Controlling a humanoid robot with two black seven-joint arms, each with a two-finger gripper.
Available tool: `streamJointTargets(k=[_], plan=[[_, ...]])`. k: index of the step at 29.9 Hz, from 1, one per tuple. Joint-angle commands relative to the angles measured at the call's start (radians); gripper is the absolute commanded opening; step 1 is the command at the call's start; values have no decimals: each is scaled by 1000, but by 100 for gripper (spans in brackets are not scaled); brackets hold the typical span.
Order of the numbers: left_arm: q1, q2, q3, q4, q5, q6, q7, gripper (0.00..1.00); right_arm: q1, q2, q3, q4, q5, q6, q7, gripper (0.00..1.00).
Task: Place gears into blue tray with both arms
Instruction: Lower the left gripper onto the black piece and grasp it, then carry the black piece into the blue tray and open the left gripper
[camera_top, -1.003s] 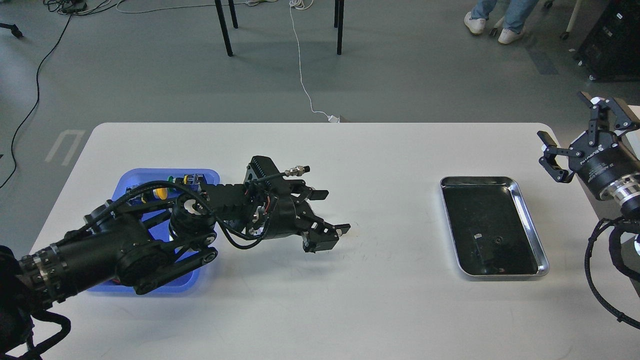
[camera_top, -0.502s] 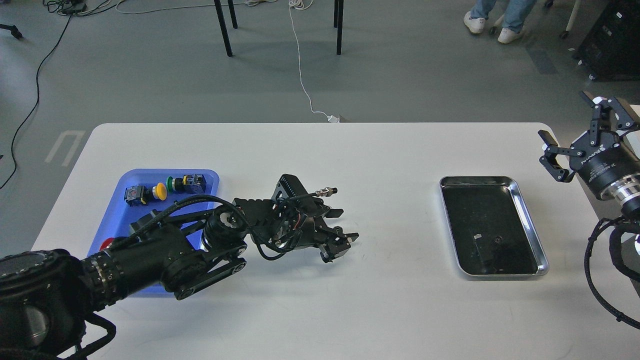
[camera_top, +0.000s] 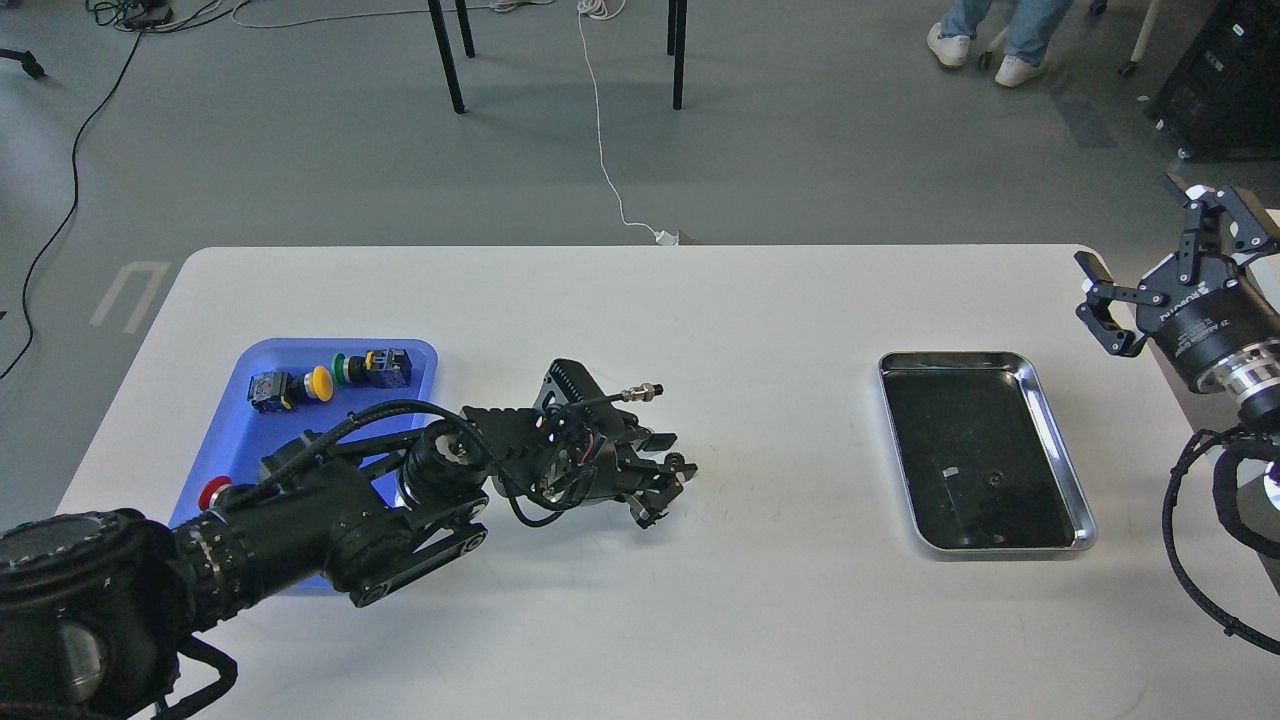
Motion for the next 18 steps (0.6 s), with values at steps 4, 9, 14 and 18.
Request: streamJointTargets(k=[4,9,14,18], plan=[[6,8,-3,-1,1,-2,-1,12,0,0,2,1,0,-2,0,96],[3,78,-26,-55,-11,17,-2,10,0,-1,3,0,-2,-2,0,96],[1,325,-78,-273,-79,37,-2,11,0,-1,23,0,-2,-3,-2,96],[4,569,-78,-342,-190,44,-11,12,0,-1,23,0,-2,-3,-2,96]])
